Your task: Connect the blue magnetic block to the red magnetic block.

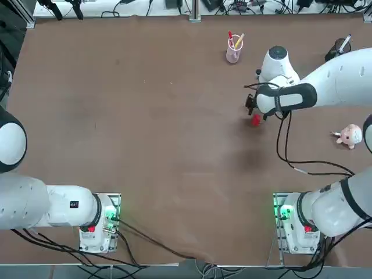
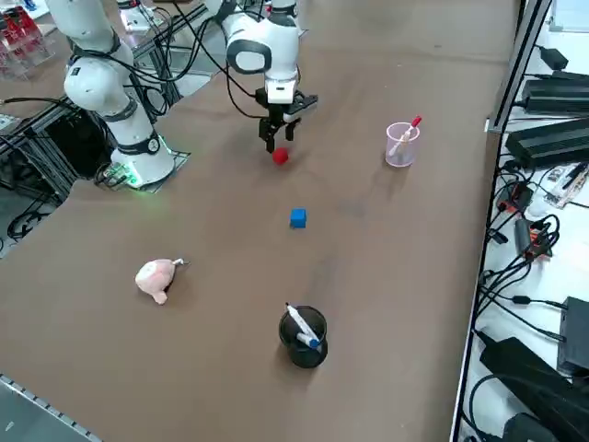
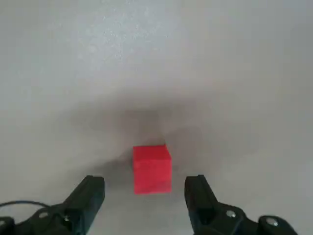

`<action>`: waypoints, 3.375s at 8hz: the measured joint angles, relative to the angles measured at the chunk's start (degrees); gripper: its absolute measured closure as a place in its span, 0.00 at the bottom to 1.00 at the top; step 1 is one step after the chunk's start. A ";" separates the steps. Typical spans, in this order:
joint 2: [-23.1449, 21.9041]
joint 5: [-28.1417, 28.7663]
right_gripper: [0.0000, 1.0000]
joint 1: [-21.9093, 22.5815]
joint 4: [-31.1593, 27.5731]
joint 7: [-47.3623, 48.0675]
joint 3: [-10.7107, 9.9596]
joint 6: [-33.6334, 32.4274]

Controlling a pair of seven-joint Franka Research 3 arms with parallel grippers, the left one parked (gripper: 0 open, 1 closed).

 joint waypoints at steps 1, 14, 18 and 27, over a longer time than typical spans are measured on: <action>0.56 0.00 0.00 0.00 -0.05 0.00 0.00 0.41; 3.93 0.00 0.21 -0.01 -0.03 0.01 -0.23 3.04; 4.17 0.00 0.35 -0.02 -0.02 0.01 -0.25 3.04; 3.93 0.09 0.52 -0.29 14.22 2.21 -0.85 -12.30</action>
